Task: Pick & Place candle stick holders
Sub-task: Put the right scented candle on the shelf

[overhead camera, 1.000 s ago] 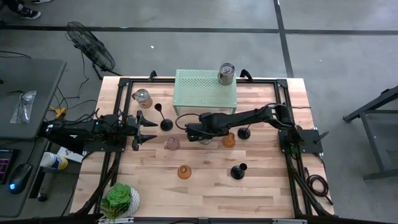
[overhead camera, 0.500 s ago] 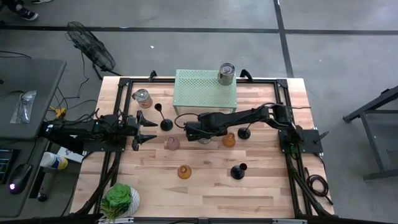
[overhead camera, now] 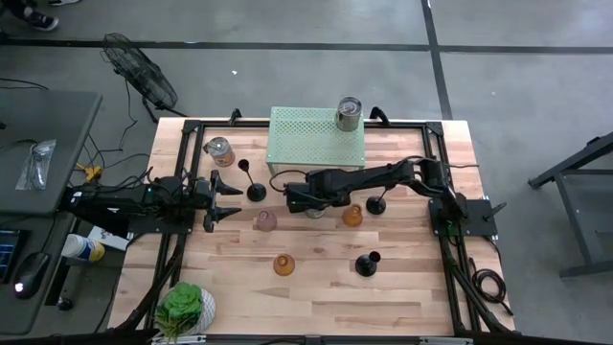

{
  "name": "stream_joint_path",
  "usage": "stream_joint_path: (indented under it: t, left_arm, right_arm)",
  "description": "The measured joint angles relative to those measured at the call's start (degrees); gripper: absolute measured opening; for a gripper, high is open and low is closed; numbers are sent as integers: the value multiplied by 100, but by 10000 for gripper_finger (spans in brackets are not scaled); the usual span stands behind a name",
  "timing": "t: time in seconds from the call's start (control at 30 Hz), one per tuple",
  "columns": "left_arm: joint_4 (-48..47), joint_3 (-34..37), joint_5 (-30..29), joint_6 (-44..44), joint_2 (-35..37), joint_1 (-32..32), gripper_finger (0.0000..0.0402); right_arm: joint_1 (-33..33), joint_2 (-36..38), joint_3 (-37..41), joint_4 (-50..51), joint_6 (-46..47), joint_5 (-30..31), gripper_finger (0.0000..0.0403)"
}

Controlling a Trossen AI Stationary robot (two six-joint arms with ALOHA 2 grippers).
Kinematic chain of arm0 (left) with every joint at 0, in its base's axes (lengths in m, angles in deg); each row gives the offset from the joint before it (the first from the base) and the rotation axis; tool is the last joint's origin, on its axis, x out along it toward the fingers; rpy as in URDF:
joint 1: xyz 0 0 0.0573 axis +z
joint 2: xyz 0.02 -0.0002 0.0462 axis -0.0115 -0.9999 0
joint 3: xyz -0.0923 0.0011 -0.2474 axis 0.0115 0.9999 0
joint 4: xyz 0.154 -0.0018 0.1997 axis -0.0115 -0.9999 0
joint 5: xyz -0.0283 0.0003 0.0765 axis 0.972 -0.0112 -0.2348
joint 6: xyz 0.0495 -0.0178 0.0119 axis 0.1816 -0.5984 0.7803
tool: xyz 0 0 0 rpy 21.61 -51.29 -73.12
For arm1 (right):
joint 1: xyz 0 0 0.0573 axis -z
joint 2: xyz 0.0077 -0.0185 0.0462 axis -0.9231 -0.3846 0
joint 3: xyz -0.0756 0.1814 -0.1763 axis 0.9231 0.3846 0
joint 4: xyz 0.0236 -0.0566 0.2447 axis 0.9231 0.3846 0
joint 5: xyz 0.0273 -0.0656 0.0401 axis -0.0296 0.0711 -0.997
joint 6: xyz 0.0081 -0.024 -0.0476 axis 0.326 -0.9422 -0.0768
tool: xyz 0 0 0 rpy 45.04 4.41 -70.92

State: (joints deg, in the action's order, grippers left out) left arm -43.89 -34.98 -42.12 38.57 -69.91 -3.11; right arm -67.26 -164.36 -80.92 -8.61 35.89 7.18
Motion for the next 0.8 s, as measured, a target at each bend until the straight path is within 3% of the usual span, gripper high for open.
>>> stream_joint_path:
  t: [0.13,0.8]
  left_arm:
    - [0,0,0,-1,0,0,255]
    - [-1,0,-2,-1,-1,0,255]
  right_arm:
    - [0,4,0,4,0,-7,347]
    - [9,35,0,25,-44,-262,346]
